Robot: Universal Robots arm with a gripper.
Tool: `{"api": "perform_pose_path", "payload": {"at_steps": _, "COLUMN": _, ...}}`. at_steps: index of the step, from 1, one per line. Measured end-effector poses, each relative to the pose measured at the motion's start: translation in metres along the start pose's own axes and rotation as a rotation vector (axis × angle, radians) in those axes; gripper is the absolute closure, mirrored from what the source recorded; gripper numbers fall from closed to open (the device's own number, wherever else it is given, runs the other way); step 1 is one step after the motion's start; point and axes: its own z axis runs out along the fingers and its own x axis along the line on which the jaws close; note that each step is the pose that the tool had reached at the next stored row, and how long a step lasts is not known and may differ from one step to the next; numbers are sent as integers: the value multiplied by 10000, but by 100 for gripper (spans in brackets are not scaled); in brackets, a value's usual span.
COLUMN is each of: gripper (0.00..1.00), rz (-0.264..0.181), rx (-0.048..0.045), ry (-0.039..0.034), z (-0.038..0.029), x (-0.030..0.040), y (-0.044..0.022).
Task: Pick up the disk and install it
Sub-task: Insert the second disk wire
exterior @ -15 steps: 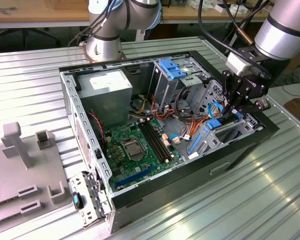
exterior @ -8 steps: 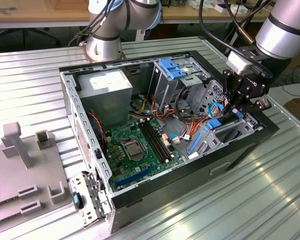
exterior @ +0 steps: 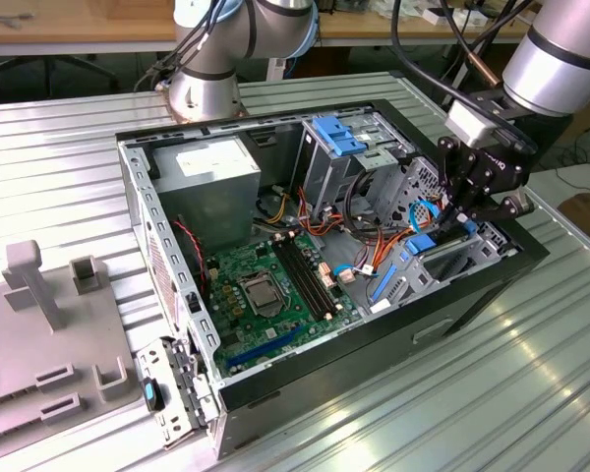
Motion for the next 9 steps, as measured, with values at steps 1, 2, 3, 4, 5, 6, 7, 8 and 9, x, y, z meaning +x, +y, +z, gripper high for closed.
{"api": "perform_pose_path", "payload": {"at_steps": 1, "gripper": 84, "rz": -29, "rx": 1, "ry": -1, "z": 0, "x": 0, "y": 0}}
{"api": "perform_pose_path", "payload": {"at_steps": 2, "gripper": 84, "rz": -62, "rx": 0, "ry": -2, "z": 0, "x": 0, "y": 0}}
{"api": "perform_pose_path", "payload": {"at_steps": 3, "gripper": 84, "rz": -95, "rx": 1, "ry": -3, "z": 0, "x": 0, "y": 0}}
{"api": "perform_pose_path", "payload": {"at_steps": 4, "gripper": 84, "rz": -132, "rx": 1, "ry": -5, "z": 0, "x": 0, "y": 0}}
{"api": "perform_pose_path", "payload": {"at_steps": 5, "gripper": 84, "rz": -147, "rx": 1, "ry": -6, "z": 0, "x": 0, "y": 0}}
{"api": "perform_pose_path", "payload": {"at_steps": 6, "gripper": 84, "rz": -160, "rx": 1, "ry": -6, "z": 1, "x": 0, "y": 0}}
{"api": "perform_pose_path", "payload": {"at_steps": 7, "gripper": 84, "rz": -162, "rx": 1, "ry": -7, "z": 1, "x": 0, "y": 0}}
{"api": "perform_pose_path", "payload": {"at_steps": 8, "gripper": 84, "rz": -163, "rx": 1, "ry": -5, "z": 1, "x": 0, "y": 0}}
{"api": "perform_pose_path", "payload": {"at_steps": 9, "gripper": 84, "rz": -164, "rx": 1, "ry": -4, "z": 2, "x": 0, "y": 0}}
